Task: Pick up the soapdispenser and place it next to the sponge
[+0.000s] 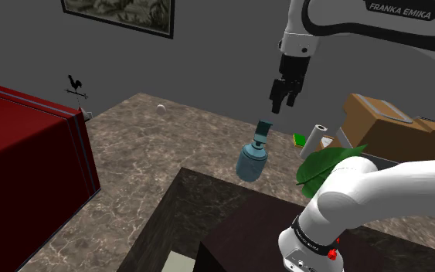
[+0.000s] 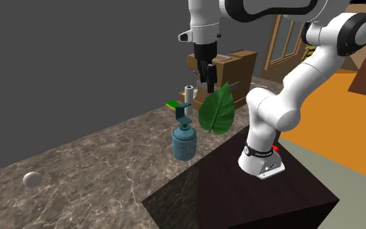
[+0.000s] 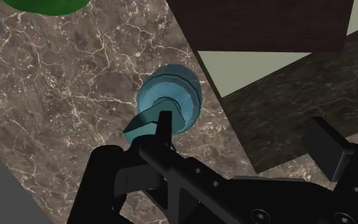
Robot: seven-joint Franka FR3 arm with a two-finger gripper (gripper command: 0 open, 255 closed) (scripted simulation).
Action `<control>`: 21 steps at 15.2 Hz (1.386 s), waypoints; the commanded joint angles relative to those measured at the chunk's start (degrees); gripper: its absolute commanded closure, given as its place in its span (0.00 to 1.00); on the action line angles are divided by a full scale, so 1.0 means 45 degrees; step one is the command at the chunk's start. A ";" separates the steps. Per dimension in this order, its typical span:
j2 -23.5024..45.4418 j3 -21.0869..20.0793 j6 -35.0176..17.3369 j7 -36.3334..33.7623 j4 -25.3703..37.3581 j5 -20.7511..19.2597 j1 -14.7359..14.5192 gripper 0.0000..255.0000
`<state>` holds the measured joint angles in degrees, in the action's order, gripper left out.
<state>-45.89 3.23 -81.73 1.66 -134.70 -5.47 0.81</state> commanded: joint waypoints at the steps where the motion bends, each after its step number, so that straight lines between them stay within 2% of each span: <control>1: 0.0000 0.0000 0.0000 0.0000 0.0000 0.0000 0.0000 0.00; 8: -0.1626 -0.1608 -0.5150 -0.6121 -0.4272 0.0343 0.2238 0.00; 13: -0.1582 -0.3310 -0.9048 -1.0765 -0.6548 0.0470 0.4022 0.00; 14: -0.1492 -0.3566 -0.9526 -1.1346 -0.6763 0.0481 0.4274 0.00; 21: -0.0525 -0.3634 -1.1230 -1.1437 -0.7474 0.0306 0.4577 0.00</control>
<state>-49.16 -12.99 -131.02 -49.64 -168.07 -3.97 21.16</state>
